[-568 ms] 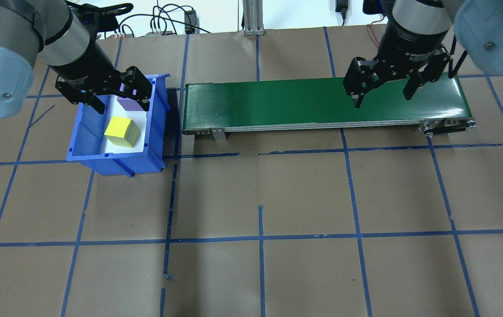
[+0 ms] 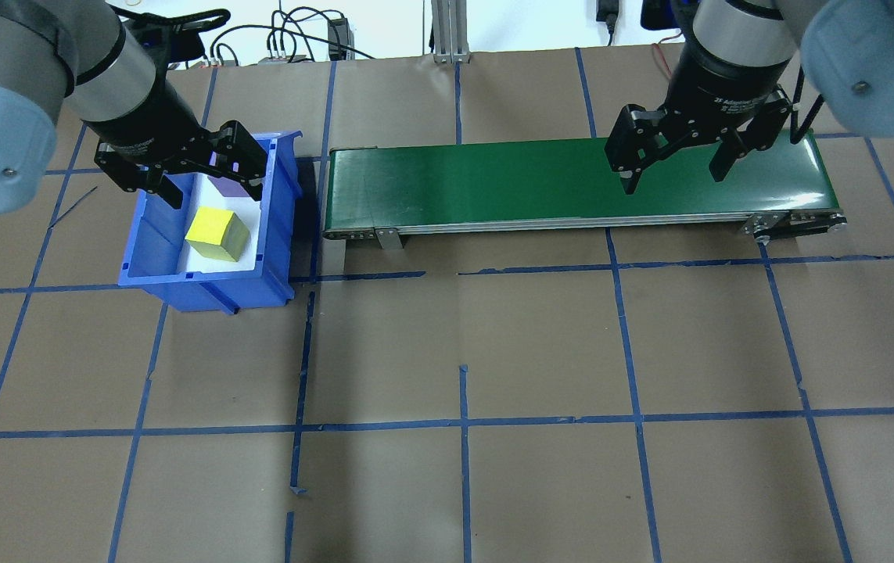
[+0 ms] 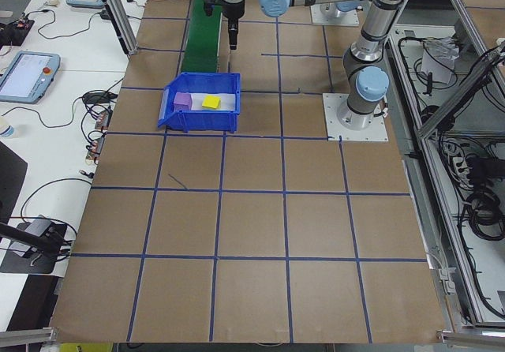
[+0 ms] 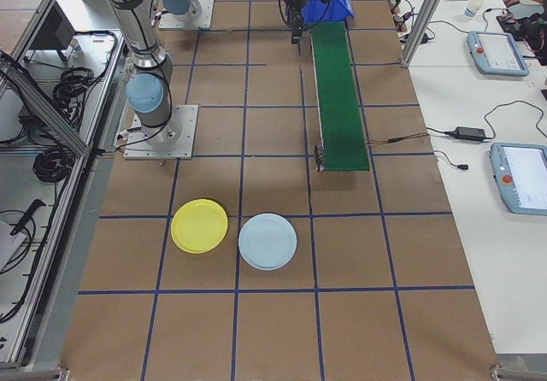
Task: Move block left to right into plate
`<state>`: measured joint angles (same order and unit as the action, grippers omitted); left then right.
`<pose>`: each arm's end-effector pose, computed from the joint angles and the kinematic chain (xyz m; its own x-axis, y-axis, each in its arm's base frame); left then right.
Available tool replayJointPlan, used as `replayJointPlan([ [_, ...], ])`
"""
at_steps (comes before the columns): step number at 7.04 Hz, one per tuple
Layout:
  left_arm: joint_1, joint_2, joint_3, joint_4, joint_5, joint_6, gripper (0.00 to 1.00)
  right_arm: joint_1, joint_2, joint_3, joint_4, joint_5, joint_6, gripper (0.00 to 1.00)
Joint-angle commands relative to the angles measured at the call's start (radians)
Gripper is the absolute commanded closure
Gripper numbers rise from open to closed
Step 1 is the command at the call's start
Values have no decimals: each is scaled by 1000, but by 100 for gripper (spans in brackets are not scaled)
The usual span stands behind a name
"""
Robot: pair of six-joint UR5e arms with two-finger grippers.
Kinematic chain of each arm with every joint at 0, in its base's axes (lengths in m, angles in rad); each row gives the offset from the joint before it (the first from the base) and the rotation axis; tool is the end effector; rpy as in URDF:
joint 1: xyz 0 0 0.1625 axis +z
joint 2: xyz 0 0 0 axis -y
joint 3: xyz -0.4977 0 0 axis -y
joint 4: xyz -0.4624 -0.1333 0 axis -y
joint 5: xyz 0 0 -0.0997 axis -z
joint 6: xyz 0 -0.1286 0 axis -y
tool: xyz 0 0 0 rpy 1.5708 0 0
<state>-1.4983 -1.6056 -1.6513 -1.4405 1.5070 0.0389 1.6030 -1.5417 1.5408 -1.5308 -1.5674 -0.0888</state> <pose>-0.0992 -0.5870 0.4799 -0.9975 -0.0325 0.0631 -0.0337 0.9993 -0.0175 0.1521 -0.5669 0.5280 -0.9927 -0.1205 -0.0068 -0.1207 0.9919 0.0386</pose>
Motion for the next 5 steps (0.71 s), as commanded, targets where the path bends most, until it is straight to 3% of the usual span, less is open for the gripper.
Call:
replayJointPlan([
  [1, 67, -81, 1, 9, 31, 2, 0, -2, 0, 1, 3, 0, 0, 0],
  [3, 102, -137, 2, 169, 38, 219, 0, -3, 0, 1, 1, 0, 0, 0],
  [5, 148, -201, 1, 221, 38, 259, 0, -5, 0, 1, 3, 0, 0, 0],
])
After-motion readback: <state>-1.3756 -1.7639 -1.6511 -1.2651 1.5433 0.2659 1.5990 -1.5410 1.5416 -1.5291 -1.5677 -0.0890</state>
